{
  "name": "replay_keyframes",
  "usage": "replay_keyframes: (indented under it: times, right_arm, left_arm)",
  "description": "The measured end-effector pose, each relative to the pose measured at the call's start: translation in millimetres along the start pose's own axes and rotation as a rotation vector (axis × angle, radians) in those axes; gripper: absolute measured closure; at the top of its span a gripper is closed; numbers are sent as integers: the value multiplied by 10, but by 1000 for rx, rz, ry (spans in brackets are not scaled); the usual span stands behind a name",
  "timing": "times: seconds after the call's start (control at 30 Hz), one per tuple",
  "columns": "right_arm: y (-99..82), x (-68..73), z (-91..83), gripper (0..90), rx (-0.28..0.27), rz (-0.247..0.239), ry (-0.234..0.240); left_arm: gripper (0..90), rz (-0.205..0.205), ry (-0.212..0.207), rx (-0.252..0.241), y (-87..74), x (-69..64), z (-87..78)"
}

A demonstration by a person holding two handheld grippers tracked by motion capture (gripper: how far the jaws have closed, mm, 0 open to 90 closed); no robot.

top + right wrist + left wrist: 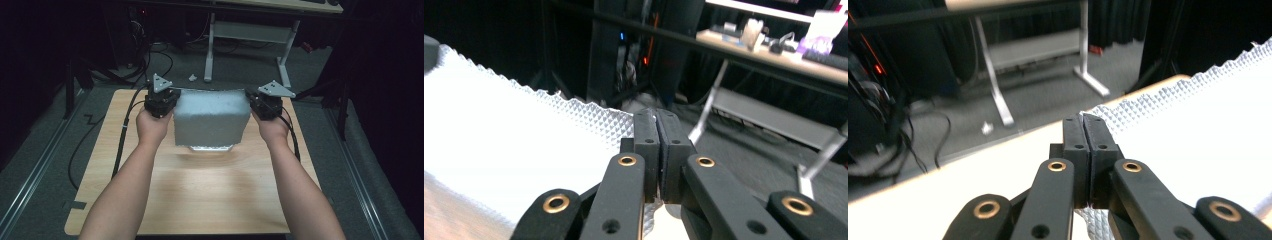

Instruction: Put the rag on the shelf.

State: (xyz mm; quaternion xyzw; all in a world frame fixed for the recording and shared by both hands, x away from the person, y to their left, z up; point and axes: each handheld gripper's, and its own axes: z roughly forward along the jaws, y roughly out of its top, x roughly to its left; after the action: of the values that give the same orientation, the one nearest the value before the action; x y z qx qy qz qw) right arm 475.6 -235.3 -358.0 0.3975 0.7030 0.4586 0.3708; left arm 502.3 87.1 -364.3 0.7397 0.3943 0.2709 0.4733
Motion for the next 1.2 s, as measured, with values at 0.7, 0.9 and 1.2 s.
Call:
replay_keyframes:
  times: [0.7,0.9,1.2]
  right_arm:
    - [-510,44,141,892,73,23,47]
    - [-653,88,144,892,97,34,56]
    - [-853,129,156,891,122,50,61]
  left_arm:
    - [892,-39,-141,100,-633,0,169]
    - [892,-47,-164,109,-772,-34,176]
    - [891,-76,-188,139,-998,-62,223]
